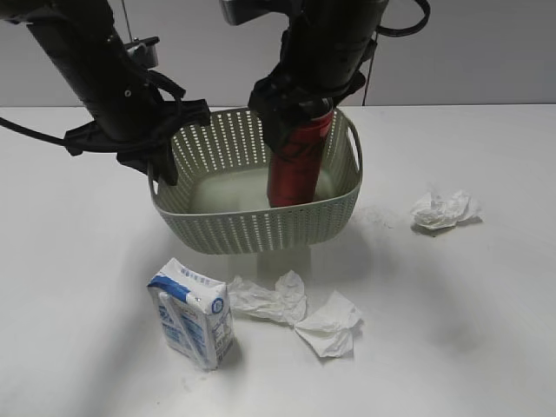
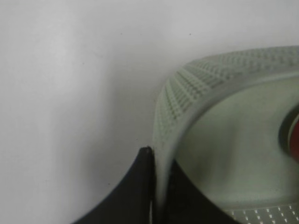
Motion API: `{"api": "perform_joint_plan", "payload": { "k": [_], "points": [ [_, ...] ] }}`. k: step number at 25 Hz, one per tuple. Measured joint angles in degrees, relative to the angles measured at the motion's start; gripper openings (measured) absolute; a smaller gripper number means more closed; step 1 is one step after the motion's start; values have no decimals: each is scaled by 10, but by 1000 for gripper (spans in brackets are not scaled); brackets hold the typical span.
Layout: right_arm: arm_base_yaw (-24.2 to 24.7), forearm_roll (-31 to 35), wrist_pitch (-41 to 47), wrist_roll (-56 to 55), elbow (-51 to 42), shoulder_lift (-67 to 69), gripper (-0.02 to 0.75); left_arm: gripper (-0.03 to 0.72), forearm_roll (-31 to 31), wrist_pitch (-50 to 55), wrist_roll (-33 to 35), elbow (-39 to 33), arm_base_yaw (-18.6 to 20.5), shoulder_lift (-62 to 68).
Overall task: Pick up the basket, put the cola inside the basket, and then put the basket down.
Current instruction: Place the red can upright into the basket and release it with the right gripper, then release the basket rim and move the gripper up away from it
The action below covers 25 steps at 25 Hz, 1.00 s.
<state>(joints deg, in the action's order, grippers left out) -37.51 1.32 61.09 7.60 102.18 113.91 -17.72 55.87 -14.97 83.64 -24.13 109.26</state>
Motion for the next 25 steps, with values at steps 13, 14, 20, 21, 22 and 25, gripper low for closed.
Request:
{"api": "perform_joint_plan", "payload": {
  "k": [13,14,20,21,22,25],
  "points": [
    [6,3,6,-20,81,-1,634,0,24,19,7,-1,0,12],
    [8,1,15,-22,102,-1,634,0,24,21,7,2,0,14],
    [85,-13,65,-35,173,-17,628,0,24,57,7,54,0,45],
    [101,-13,69,-35,170,-26,627,0,23,68,7,67,0,55],
    [122,-13,70,-35,162,-38,625,0,21,76,7,81,0,66],
    [181,-9,71,-35,117,-85,615,0,17,94,9,117,0,96]
  ]
}}
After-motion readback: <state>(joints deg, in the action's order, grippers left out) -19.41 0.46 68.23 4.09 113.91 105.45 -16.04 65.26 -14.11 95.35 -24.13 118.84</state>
